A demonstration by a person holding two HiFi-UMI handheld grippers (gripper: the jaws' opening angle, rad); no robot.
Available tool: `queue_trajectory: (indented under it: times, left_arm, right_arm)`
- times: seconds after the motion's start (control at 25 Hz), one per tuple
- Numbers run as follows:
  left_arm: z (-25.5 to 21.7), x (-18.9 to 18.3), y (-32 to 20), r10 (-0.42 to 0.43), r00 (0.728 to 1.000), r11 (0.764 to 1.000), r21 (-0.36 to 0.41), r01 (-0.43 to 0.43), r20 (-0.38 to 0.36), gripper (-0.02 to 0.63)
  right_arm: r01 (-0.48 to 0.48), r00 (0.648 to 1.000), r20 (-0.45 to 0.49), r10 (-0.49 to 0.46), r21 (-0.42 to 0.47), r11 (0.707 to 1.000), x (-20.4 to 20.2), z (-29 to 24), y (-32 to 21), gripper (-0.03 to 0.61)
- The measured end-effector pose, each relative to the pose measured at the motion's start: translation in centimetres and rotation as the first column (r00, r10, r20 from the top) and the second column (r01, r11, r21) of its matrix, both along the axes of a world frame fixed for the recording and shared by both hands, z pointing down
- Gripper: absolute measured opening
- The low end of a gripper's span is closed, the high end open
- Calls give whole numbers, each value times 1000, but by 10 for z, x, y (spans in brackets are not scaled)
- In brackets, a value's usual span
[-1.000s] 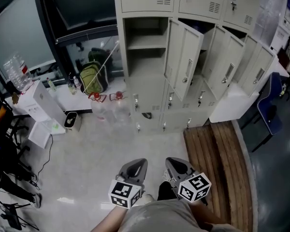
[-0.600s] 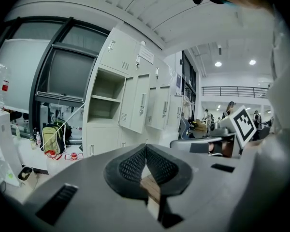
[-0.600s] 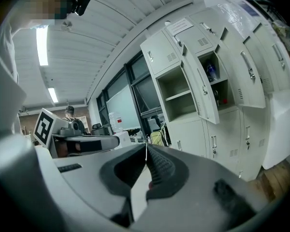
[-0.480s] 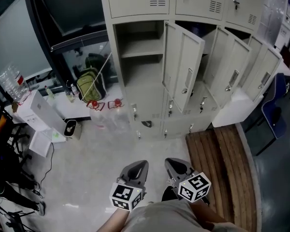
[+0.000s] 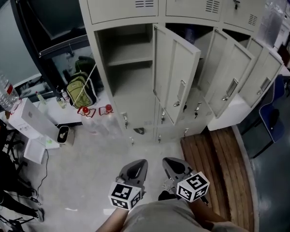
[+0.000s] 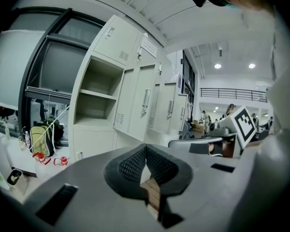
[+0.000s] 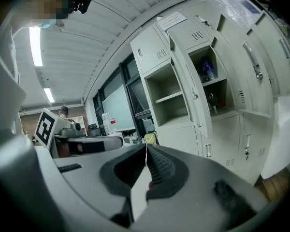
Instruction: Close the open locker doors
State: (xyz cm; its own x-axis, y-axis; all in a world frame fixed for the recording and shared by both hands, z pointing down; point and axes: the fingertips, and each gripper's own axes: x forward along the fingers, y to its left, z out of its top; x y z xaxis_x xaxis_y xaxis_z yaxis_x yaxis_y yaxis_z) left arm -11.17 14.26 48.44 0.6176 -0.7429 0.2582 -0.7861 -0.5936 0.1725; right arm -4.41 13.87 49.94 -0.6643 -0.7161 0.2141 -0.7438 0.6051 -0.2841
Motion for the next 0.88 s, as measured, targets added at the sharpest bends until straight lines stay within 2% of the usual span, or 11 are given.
queue_trajectory:
  times: [0.44,0.88]
  left_arm:
    - [3,38,-56,13,1000,999,-40,-13,16,17]
    - [6,82,-116,-20,1000,1000,-21,21,15,17]
  right_arm:
    - [-41,999,8,42,-22,999,49,-1,-57,28]
    - [-20,1000,0,20,-16,1000,99,1,-115,28]
